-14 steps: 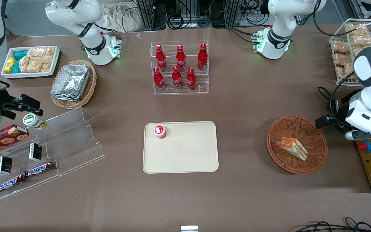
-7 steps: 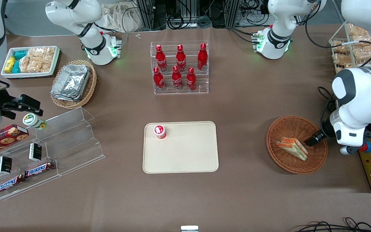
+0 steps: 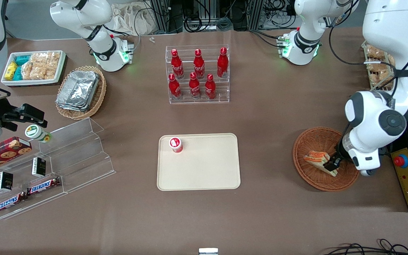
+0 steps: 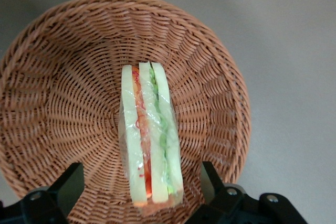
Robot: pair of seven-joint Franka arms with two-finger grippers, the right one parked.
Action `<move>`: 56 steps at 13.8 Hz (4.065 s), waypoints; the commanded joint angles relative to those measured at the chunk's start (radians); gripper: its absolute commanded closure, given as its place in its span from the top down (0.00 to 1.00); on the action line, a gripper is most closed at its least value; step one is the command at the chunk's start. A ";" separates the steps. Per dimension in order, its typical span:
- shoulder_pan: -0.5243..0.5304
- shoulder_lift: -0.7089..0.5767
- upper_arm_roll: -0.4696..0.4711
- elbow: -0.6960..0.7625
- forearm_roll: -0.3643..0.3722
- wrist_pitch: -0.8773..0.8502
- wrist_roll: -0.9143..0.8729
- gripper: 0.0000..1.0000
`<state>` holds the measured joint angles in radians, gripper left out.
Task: Place sandwich from basket to tray
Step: 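Lower the open left gripper over the wrapped sandwich in the basket, then close the left gripper on the sandwich and lift it from the basket, then carry the held sandwich over the white tray and lower it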
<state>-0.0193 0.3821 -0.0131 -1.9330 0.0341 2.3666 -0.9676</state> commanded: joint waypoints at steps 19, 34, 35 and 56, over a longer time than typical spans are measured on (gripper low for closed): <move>-0.002 -0.143 -0.007 0.020 0.032 -0.217 -0.088 0.00; -0.002 -0.141 -0.344 0.402 -0.023 -0.716 0.237 0.00; -0.002 -0.128 -0.375 0.402 -0.022 -0.695 0.243 0.00; -0.205 0.322 -0.439 0.433 0.147 -0.120 0.277 0.00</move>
<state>-0.2114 0.6602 -0.4540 -1.5187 0.1566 2.2052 -0.6704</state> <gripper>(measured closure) 0.868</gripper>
